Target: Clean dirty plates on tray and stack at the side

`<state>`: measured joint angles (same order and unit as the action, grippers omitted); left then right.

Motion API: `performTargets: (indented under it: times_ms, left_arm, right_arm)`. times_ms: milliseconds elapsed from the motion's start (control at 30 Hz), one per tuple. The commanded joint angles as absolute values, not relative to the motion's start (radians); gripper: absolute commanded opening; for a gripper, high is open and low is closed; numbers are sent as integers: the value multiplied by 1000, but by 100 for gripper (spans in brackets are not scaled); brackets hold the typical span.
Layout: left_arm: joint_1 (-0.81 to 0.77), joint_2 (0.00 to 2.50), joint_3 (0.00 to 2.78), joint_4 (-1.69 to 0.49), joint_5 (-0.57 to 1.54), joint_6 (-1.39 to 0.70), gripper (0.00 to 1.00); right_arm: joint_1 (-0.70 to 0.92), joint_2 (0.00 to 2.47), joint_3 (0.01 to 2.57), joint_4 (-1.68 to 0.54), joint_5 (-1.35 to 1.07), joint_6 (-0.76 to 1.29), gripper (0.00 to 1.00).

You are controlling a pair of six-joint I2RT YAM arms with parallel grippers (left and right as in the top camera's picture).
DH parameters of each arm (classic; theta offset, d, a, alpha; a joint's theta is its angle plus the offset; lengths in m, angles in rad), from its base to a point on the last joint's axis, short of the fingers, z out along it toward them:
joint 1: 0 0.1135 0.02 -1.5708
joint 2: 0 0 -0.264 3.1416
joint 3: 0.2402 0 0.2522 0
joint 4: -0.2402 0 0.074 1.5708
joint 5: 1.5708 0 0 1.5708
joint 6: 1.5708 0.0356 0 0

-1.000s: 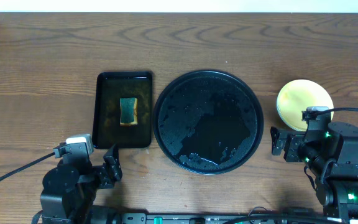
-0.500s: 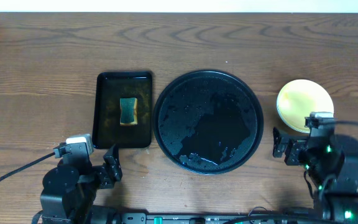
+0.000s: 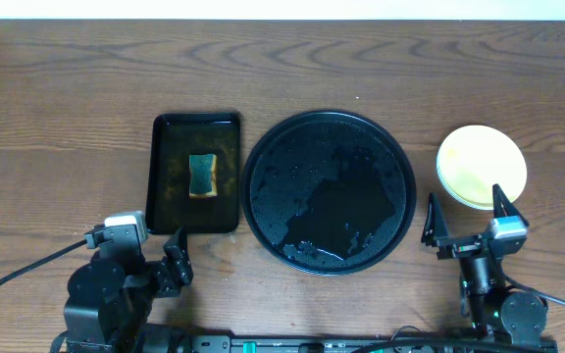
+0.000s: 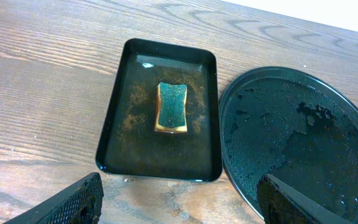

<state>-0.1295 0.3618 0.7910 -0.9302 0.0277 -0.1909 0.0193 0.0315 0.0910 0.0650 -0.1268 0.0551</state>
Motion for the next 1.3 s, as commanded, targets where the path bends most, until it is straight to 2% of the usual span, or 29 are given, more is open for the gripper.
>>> performTargets:
  times_ms: [0,67,167,1267]
  left_arm:
    - [-134,357,787,-927,37,-200,80]
    - [-134,357,787,-927,37,-200,79]
    - [-134,357,787,-927,37,-200,79]
    - [-134,357,787,-927,37,-200,79]
  right_arm:
    - [32,5,38,69,-131,-22,99]
    - [33,5,12,67,-127,-44,99]
    - [35,5,5,-72,-115,-61,99]
    - [35,6,6,-65,-109,-57,99]
